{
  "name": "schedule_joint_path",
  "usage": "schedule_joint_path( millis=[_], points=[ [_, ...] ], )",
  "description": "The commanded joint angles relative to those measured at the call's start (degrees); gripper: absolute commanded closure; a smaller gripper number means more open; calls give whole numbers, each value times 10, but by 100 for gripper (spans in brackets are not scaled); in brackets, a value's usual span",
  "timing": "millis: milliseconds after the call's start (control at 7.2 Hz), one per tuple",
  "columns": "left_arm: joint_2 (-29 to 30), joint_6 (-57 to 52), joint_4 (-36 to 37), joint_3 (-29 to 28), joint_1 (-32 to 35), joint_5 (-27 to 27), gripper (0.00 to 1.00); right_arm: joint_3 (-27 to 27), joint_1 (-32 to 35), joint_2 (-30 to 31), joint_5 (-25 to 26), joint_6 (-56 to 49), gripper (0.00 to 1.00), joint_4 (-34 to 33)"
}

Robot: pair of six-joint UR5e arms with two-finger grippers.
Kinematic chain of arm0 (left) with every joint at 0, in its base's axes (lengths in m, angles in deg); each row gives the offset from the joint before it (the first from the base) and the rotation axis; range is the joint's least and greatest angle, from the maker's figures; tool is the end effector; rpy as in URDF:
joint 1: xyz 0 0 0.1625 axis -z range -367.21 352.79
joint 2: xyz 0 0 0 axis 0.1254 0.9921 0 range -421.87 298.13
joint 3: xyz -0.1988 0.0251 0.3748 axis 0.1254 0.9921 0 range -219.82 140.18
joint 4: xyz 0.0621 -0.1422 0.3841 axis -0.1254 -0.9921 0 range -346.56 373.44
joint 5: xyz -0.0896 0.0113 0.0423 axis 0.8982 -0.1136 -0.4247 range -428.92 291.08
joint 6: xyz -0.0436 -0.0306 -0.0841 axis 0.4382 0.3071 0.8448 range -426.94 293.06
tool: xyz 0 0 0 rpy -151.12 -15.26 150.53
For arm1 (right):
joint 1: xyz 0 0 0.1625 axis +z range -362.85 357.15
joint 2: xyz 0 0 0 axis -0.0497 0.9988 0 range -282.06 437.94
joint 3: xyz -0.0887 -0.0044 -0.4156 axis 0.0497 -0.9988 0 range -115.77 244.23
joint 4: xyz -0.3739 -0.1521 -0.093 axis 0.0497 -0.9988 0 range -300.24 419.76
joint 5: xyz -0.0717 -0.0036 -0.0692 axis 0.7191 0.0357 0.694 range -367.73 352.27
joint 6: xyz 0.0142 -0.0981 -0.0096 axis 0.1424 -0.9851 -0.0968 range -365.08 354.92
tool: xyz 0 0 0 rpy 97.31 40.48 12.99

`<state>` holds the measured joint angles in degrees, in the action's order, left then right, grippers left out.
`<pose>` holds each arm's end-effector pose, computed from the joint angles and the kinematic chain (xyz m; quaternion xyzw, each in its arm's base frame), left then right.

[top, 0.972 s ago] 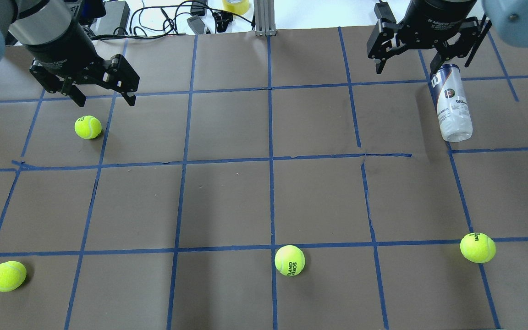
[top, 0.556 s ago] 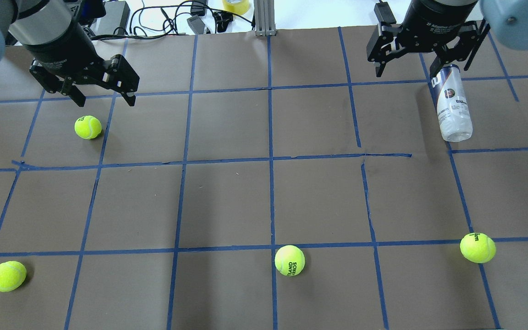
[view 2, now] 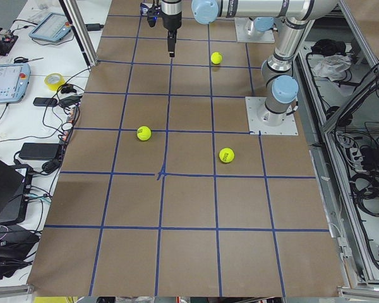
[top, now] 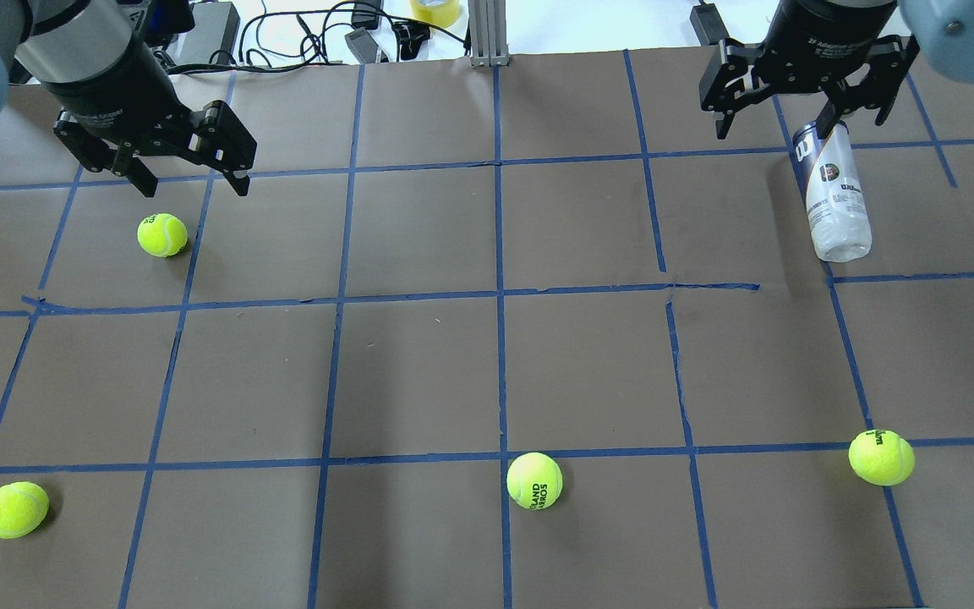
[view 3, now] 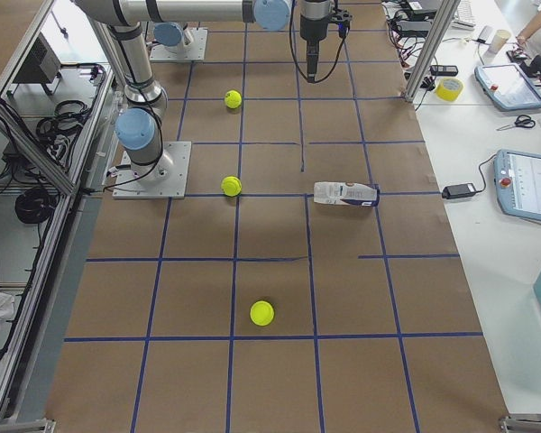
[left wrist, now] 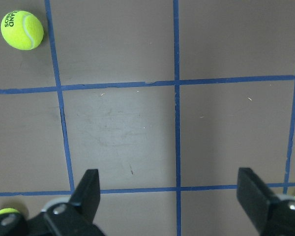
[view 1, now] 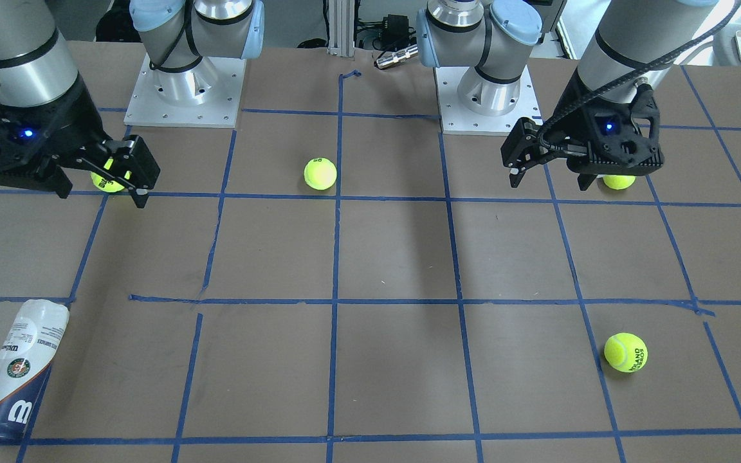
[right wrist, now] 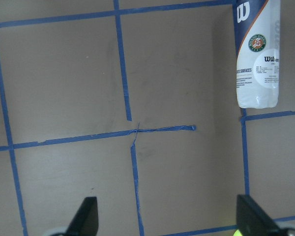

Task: Lift up tennis ball bucket
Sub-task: 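Close the right gripper around the upright white Wilson tennis ball can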

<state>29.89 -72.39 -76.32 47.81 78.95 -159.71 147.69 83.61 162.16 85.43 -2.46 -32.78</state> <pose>-0.0977 -0.5141 0.4935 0.0139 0.9999 -0.0068 0.0074 0.0943 -0.5470 0.4969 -0.0545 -0.9977 0.0285 0.0278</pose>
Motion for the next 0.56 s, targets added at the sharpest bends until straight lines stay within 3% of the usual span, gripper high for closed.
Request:
schedule_joint_path(
  millis=[0,278,417],
  points=[
    [0,0,-1,0,1,0,0,-9,-83,-46,2,-76,0,-23],
    [0,0,0,0,1,-1,0,-36,-133,-152,2,-106,0,-115],
    [0,0,0,1,1,-1,0,-66,-140,-218,3,-105,0,-118]
  ],
)
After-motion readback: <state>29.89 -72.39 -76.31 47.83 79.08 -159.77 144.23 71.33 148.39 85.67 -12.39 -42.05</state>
